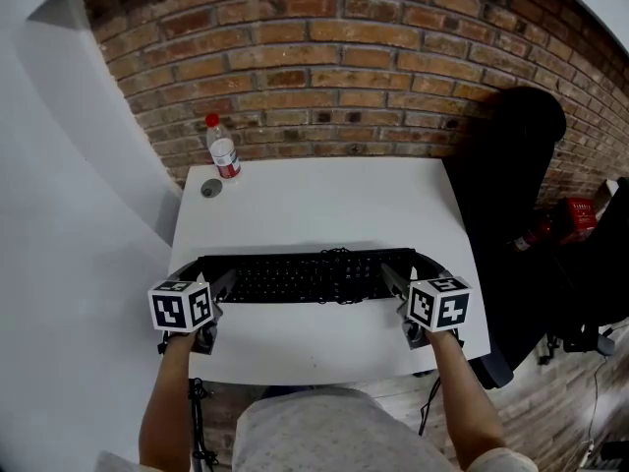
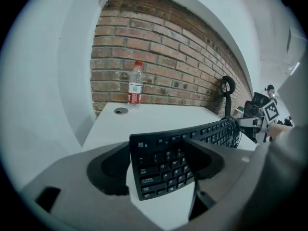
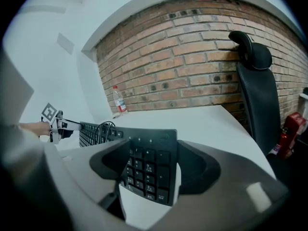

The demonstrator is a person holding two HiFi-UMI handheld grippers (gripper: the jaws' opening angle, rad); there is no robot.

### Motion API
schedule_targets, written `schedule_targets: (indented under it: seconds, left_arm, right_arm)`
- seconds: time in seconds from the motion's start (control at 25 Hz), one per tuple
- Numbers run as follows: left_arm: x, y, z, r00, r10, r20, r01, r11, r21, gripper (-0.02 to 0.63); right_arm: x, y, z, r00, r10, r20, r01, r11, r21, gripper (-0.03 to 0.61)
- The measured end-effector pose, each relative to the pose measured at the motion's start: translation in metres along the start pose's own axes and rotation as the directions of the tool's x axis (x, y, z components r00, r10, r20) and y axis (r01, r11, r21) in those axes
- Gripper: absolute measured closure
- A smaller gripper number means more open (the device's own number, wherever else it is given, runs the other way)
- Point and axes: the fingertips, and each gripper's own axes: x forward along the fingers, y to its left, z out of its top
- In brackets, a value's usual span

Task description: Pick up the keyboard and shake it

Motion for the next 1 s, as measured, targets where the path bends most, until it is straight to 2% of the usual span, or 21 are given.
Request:
schedule_targets:
  seconds: [0.32, 1.0]
  left_arm:
    - [-0.015, -0.007, 0.004, 0.998, 0.019, 0.066, -0.021, 0.999, 0.033, 0.278]
    - [-0.039, -0.015, -0.014, 0.997, 0.044, 0.065, -0.047, 0.998, 0.035, 0.287]
  right_arm:
    - [-0.011, 0.004, 0.004, 0.997, 0.018, 0.073, -0.011, 0.996, -0.092, 0.262]
    - [-0.029, 0.011, -0.015, 0.999, 0.019, 0.026, -0.014, 0.982, -0.189, 0.273]
